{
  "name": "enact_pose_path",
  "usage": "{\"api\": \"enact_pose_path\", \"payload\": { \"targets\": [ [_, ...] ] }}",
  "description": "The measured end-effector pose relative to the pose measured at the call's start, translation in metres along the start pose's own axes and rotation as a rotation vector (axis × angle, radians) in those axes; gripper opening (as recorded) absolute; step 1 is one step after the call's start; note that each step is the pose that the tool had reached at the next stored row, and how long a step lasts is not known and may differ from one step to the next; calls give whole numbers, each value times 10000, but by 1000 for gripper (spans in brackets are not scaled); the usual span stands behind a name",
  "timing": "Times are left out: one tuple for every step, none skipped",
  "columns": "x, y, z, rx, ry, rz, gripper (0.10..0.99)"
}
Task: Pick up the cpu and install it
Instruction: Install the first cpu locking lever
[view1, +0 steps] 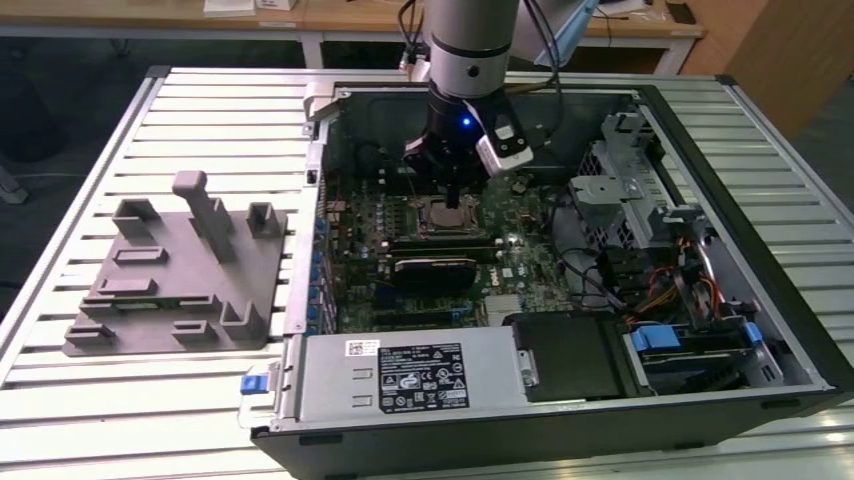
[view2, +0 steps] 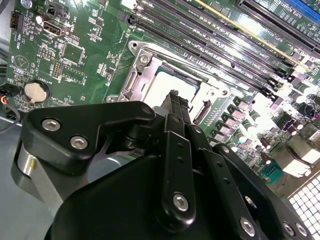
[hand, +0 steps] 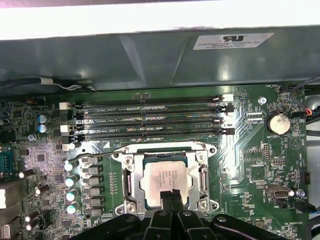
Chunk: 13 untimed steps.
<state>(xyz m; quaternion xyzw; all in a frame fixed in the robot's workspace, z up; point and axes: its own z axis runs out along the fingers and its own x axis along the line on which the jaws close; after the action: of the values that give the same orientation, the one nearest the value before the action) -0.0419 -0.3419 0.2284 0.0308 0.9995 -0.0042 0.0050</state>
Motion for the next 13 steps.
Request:
{"api": "enact_pose_path", "payload": {
  "targets": [
    [0,0,-3,2,1,0,106],
    [0,-1,-10,4,2,0,106],
    [0,-1,-20,3,1,1,106],
    [0,0,-30,0,0,0,106],
    [0,0,-43,0,0,1,106],
    [-1,0,-59,0,0,1,106],
    [-1,-1,-76,0,0,1,106],
    [-1,-1,-88,1,0,1,106],
    [-1,-1,-93,1,0,1,106],
    [-1,0,-92,-2,-1,0,106],
    [-1,0,-92,-3,-2,0,106],
    [-1,0,-93,-3,-2,0,106],
    [-1,-1,-94,0,0,0,106]
  ]
}}
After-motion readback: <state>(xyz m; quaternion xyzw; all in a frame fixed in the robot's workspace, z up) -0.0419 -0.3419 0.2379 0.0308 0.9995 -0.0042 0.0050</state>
